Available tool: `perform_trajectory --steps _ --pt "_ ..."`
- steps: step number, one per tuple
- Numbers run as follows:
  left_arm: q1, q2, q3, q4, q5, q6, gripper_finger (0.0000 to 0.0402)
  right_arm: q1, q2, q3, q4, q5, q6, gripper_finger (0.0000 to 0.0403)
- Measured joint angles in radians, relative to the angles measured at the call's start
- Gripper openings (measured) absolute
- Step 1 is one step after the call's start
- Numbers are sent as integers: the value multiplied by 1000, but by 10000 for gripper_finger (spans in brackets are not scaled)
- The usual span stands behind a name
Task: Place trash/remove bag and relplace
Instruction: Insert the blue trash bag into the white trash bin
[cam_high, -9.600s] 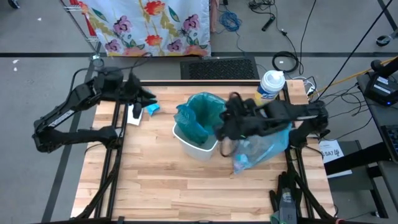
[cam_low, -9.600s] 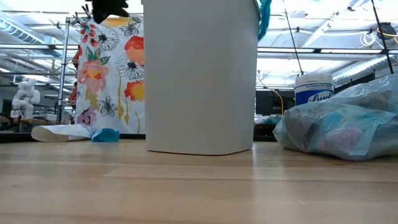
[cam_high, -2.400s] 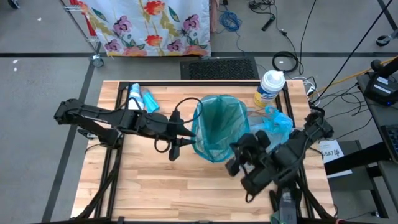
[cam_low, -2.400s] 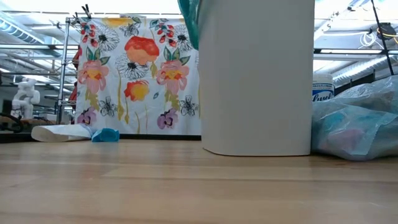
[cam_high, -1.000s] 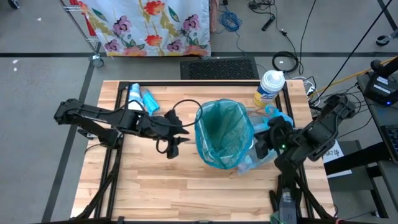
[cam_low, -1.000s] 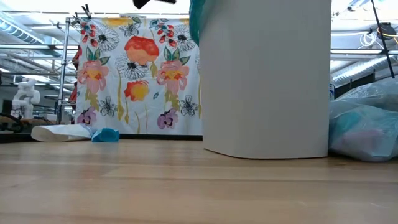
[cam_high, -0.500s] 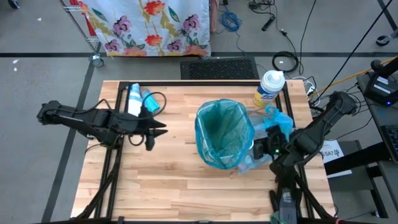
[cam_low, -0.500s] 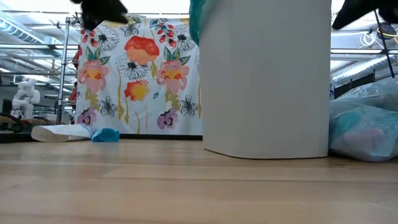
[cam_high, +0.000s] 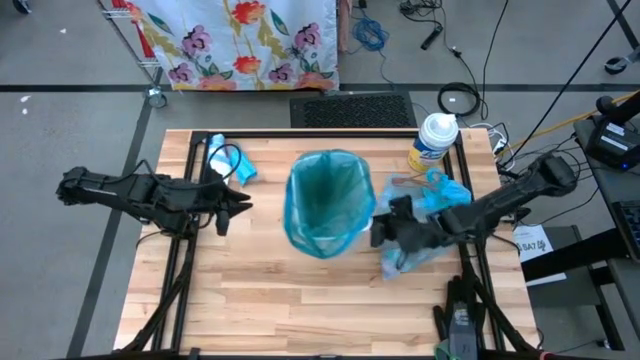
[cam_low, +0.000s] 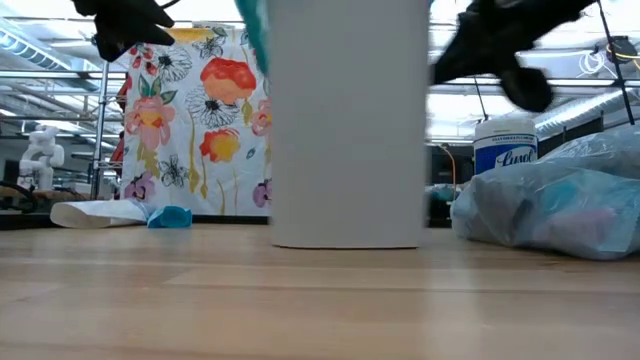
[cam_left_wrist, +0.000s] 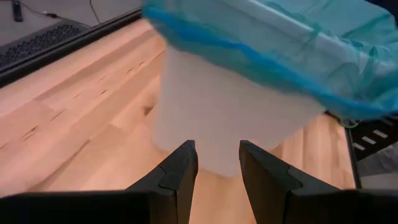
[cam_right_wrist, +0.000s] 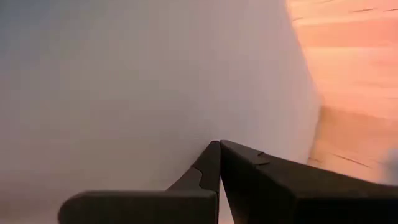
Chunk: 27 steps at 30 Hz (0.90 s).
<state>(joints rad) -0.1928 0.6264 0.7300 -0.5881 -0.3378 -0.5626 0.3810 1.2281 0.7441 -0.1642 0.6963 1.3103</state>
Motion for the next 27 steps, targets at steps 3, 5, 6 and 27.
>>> perform_trajectory --steps 3,5,6,27 --pt "0 -18 0 -10 -3 19 125 -91 43 0 145 -135 -123 0" --pt "0 -26 0 -25 -5 26 125 -128 65 1 219 -191 -184 0" --pt "0 -30 0 -39 -6 26 125 -134 70 3 230 -199 -197 0" --pt "0 -89 1 -78 -4 45 125 2 -70 431 -303 30 -646 0"
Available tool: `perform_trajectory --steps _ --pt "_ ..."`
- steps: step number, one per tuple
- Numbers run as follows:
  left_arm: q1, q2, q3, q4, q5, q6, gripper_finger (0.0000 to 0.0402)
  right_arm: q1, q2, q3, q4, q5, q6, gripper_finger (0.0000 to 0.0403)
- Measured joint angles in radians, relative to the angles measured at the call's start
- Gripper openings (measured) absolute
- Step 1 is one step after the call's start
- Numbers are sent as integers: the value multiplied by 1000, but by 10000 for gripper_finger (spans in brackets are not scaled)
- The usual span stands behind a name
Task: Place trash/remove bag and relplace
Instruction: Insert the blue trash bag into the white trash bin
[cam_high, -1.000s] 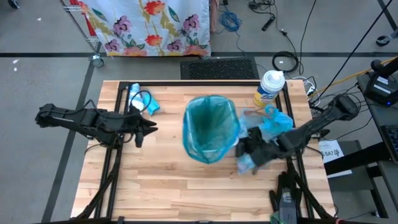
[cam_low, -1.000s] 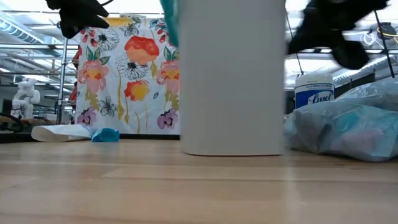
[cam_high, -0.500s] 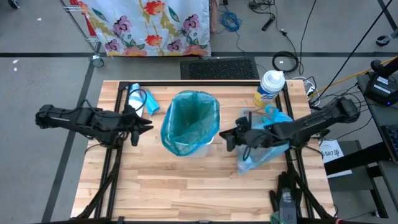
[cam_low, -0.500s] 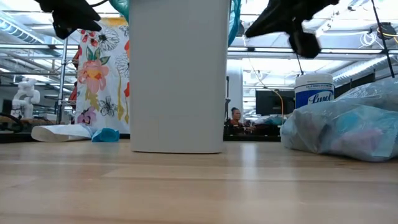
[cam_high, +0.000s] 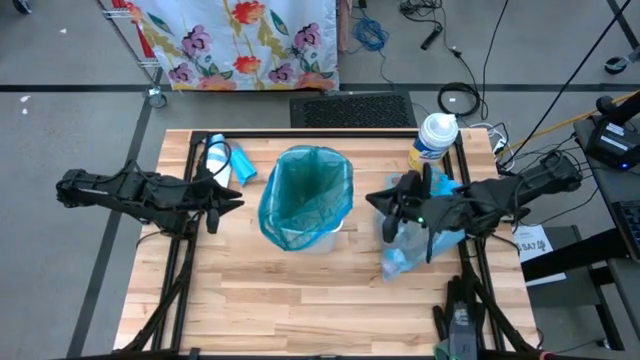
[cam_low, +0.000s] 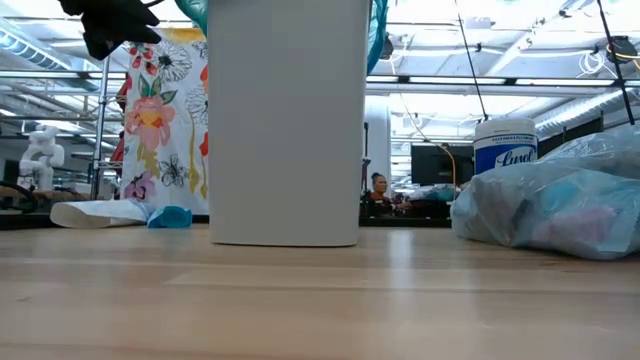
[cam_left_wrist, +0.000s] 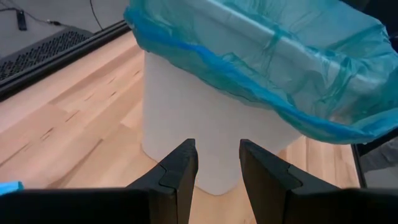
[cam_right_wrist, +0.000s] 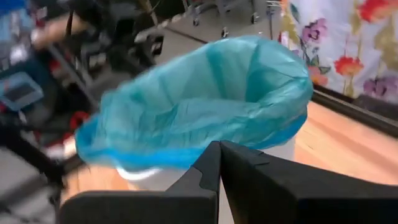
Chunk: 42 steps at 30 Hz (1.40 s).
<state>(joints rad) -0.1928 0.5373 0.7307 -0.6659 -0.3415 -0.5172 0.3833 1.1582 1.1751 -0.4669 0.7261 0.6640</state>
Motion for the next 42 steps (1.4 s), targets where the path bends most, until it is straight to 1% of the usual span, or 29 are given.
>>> perform_trajectory --steps 6,11,17,21,25,29,32,42 --pt "0 0 0 -1 6 -87 125 0 1 0 -43 -79 -178 10" --pt "0 1 0 2 6 -155 125 4 4 -1 -61 -101 -345 42" --pt "0 1 0 3 7 -159 125 5 17 -1 -65 -104 -542 86" --pt "0 1 0 5 7 -187 125 5 38 -1 -52 -104 -660 102" --pt "0 1 0 5 7 -257 125 5 74 -1 4 -104 -792 105" --pt "0 1 0 8 7 -272 125 5 105 -1 61 -103 -903 105" --pt "0 1 0 7 8 -290 125 5 122 -1 64 -103 -970 105" --pt "0 3 0 6 8 -314 125 -10 137 -1 100 -98 -1052 91"
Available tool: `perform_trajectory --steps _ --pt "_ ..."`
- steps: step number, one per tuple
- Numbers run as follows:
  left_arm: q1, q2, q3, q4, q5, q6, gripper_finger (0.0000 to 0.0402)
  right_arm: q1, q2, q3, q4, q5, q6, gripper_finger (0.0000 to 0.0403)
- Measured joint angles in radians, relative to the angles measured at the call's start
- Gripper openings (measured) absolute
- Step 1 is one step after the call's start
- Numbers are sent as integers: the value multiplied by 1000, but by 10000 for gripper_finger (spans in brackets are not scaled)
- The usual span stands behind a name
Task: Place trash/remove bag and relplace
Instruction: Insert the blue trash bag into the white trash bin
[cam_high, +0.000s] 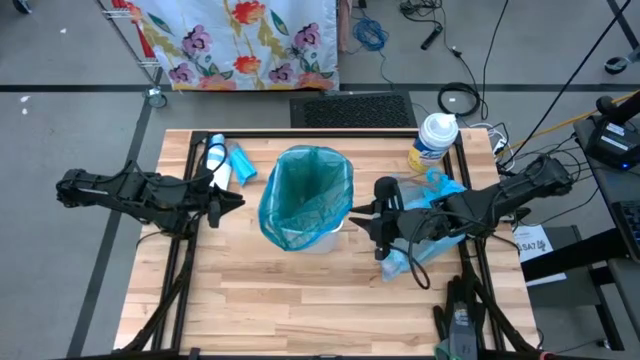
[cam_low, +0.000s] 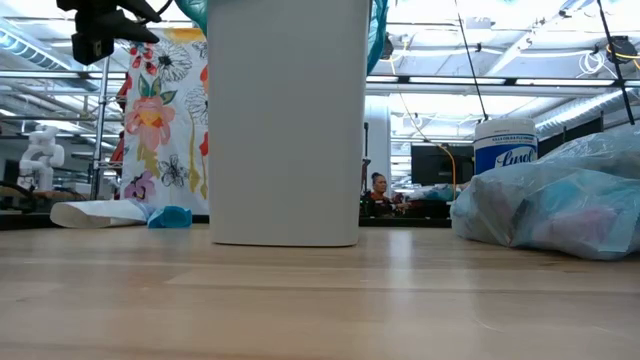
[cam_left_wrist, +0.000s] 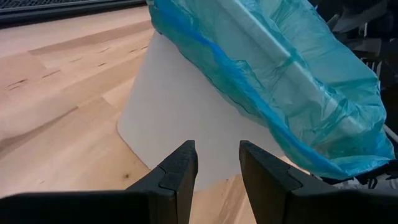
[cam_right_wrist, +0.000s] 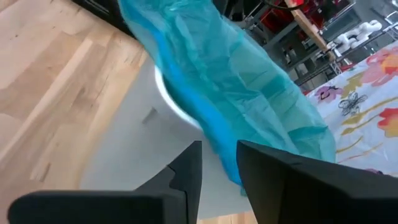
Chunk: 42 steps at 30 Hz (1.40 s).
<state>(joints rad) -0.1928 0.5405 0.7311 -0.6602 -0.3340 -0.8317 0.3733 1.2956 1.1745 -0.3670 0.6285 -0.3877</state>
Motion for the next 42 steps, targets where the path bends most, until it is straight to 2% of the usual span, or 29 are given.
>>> perform_trajectory --steps 9,17,27,32,36,42 --pt "0 3 0 0 -1 -1 125 -33 40 0 -1 0 -2 71" --pt "0 3 0 0 -1 -1 125 -31 41 0 23 7 29 4" --pt "0 3 0 -3 -2 1 125 36 28 15 20 1 100 1" --pt "0 5 0 -5 -3 3 125 69 26 39 -45 -5 220 0" --pt "0 9 0 -5 -4 4 125 47 32 38 -153 -103 361 0" --pt "0 9 0 -4 -5 6 125 7 103 38 -177 -142 448 0"
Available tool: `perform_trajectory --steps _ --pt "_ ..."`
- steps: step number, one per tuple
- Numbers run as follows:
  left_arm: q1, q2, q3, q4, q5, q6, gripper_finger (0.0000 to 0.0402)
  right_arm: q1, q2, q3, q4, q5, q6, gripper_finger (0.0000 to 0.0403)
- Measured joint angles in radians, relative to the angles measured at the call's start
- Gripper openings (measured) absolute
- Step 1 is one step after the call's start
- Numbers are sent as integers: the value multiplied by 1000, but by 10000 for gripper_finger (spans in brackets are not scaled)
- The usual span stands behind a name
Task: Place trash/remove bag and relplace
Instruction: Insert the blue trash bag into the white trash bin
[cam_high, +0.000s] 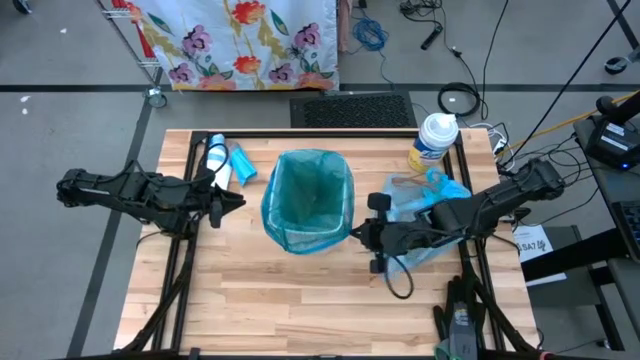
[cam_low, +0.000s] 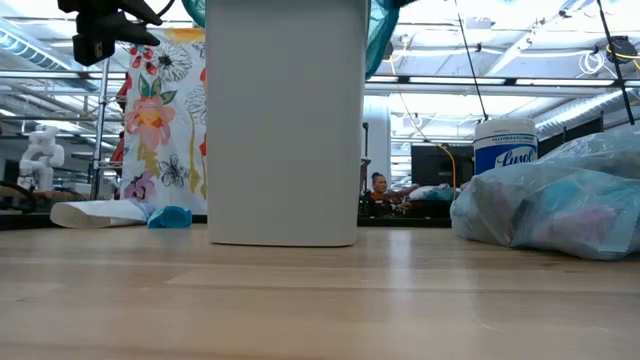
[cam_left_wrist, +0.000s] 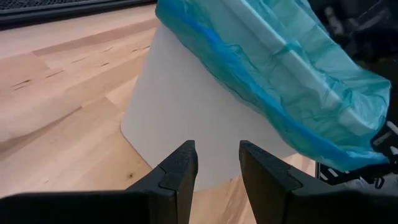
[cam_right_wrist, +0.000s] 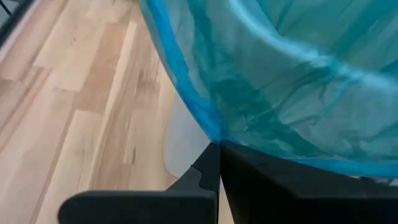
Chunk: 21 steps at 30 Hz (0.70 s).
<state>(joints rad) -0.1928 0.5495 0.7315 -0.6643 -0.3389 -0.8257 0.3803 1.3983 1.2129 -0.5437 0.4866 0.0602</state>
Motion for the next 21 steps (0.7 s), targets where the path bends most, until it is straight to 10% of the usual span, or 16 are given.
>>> perform_trajectory --steps 10,21 --pt "0 34 0 0 -63 21 125 -81 117 -1 -9 -156 216 0" --pt "0 53 0 0 -55 47 125 -57 -41 -1 1 -154 341 30"
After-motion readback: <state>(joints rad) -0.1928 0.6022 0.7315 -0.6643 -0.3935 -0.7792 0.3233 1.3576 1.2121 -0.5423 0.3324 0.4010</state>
